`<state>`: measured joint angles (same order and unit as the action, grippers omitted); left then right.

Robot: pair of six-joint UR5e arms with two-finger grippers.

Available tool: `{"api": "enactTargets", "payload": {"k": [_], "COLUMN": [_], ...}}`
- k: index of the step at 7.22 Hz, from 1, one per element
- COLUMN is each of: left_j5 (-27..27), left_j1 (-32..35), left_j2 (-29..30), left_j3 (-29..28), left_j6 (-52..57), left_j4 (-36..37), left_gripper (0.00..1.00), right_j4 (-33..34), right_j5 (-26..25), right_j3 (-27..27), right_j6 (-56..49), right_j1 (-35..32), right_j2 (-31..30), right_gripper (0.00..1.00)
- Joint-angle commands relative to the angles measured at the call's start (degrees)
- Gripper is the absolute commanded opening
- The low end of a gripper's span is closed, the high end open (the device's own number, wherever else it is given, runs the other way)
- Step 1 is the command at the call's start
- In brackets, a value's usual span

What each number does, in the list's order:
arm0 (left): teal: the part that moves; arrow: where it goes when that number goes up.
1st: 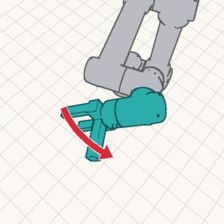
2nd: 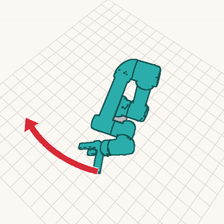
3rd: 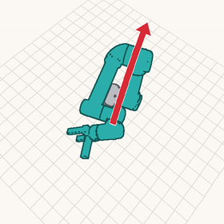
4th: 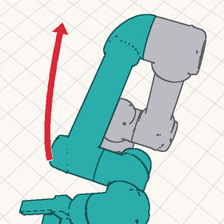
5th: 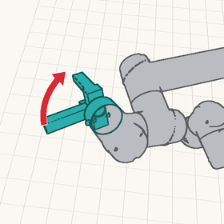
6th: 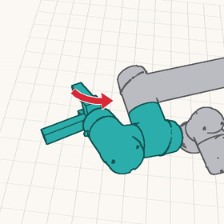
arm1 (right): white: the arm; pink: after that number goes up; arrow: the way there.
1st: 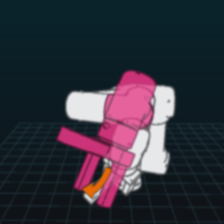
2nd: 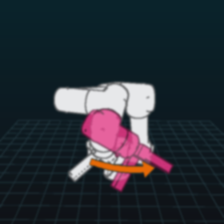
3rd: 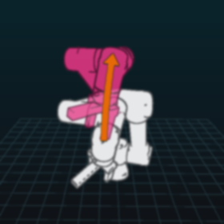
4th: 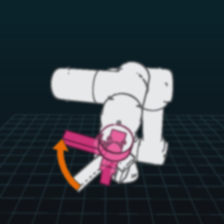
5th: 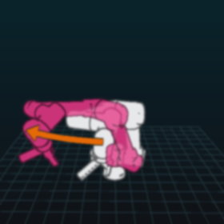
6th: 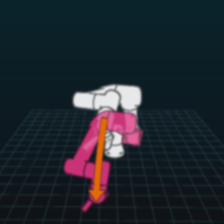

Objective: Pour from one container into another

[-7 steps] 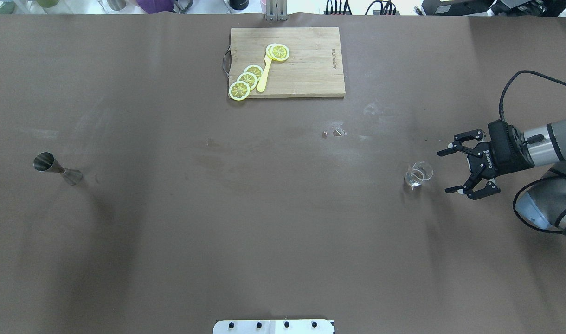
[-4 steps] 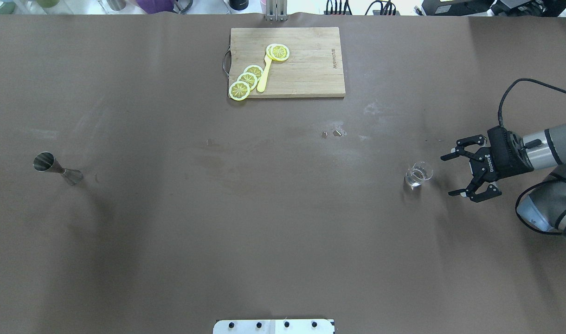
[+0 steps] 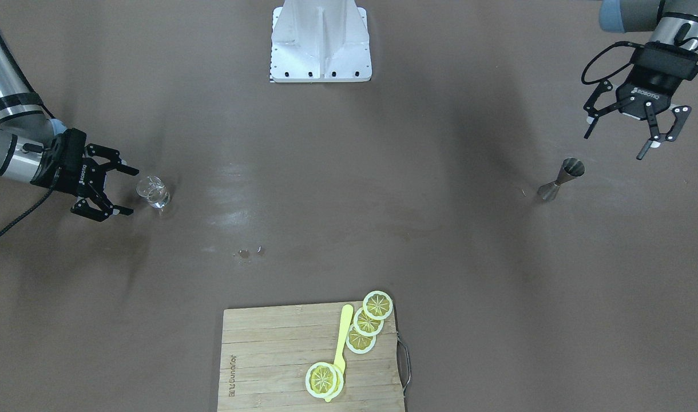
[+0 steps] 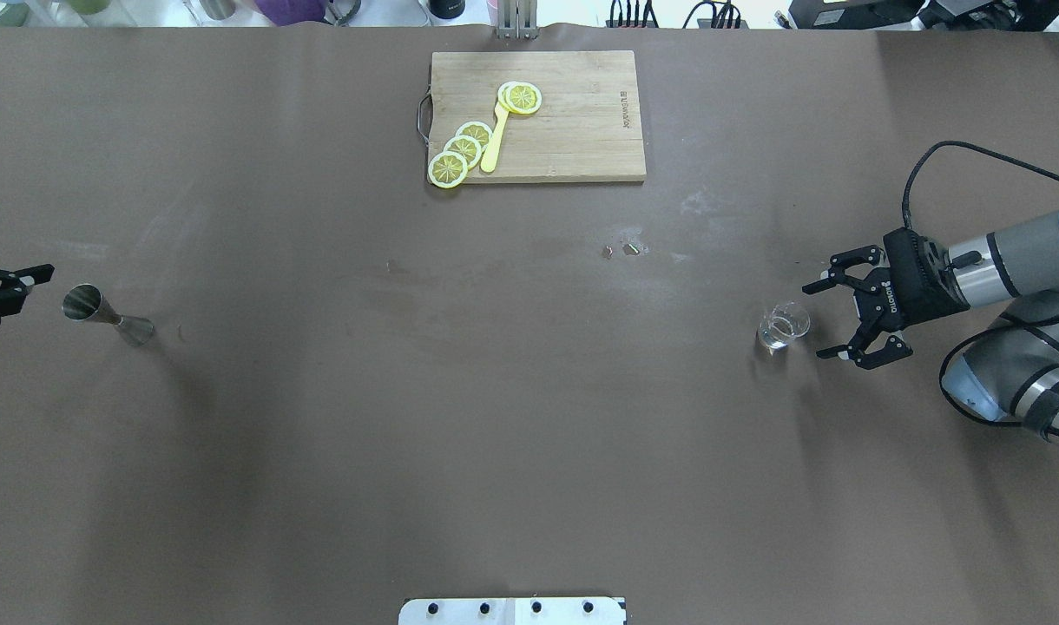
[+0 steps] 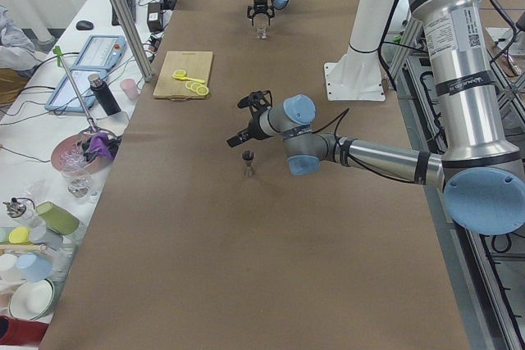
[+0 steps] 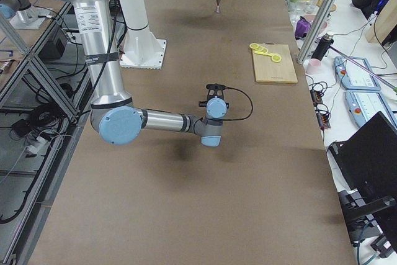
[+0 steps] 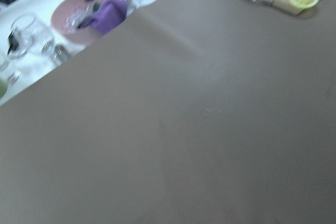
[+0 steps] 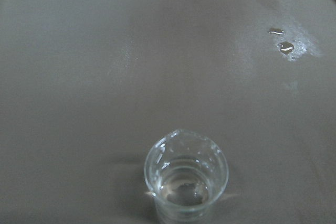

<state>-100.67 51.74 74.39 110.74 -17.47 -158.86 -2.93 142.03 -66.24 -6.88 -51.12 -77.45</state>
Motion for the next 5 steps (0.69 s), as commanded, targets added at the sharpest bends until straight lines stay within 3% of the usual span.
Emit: {"api": "enactTargets", "payload": {"k": [1,3,5], "left_j5": [11.8,22.9,35.4], "left_j1": [-6.5,-10.1,-18.4], "left_j2": [-0.5,-5.3,-5.7], "left_j3": [0.5,5.2,6.1], "left_j6": [-0.1,-0.3,-2.5], "left_j4": [-8.8,-8.9,-9.1], "left_gripper": [0.99,0.99,0.99], "right_j4": [0.4,0.5,0.4], "right_j5": [-0.1,-0.1,-0.2], "right_j3": [0.5,0.8,0.8], "right_j6": [0.0,0.1,0.1], "right_j1": [0.3,0.8,1.5], "right_j2": [1.3,2.0,2.2], "right_gripper": [1.00,1.00,1.00]}}
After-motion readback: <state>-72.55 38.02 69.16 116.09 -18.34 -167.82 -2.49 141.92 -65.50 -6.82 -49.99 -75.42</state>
